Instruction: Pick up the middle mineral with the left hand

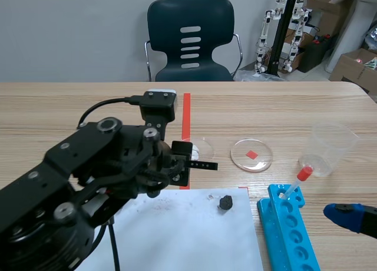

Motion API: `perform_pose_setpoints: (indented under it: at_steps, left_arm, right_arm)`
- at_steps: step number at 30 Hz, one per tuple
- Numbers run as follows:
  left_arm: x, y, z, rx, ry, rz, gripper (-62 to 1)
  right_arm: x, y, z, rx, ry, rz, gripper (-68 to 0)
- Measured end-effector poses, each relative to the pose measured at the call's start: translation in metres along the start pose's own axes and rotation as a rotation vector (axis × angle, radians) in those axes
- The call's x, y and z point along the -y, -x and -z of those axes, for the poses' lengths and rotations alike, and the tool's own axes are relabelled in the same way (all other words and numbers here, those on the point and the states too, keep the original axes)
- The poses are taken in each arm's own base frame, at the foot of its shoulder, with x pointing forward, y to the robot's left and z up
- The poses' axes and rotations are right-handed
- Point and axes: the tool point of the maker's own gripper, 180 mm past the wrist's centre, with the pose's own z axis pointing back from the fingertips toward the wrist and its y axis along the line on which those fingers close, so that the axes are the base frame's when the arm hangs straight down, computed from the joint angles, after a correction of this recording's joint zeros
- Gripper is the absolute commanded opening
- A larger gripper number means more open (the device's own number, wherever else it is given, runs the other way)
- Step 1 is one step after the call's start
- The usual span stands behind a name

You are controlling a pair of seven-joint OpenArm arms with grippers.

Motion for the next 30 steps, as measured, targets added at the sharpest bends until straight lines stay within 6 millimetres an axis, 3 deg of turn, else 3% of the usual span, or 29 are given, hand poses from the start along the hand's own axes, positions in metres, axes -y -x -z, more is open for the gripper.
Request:
perform_pose_setpoints:
  at_steps: [8, 12, 21, 30]
  left_arm:
    - [-0.038, -0.026, -0.048, 0.271, -0.01, 0.0, -49.4]
    - [-0.046, -0.033, -0.075, 0.407, 0.037, 0.064, -49.4]
    - [-0.049, -0.008, -0.124, 0.555, 0.141, 0.196, -49.3]
    - [-0.075, 0.013, -0.138, 0.525, 0.076, 0.259, -49.4]
  right_arm:
    - [0.0, 0.0, 0.0, 0.0, 0.0, 0.0, 0.4]
    - [0.0, 0.0, 0.0, 0.0, 0.0, 0.0, 0.4]
    - [0.0, 0.0, 0.0, 0.0, 0.0, 0.0, 0.4]
    - [0.0, 0.0, 0.0, 0.0, 0.0, 0.0, 0.4]
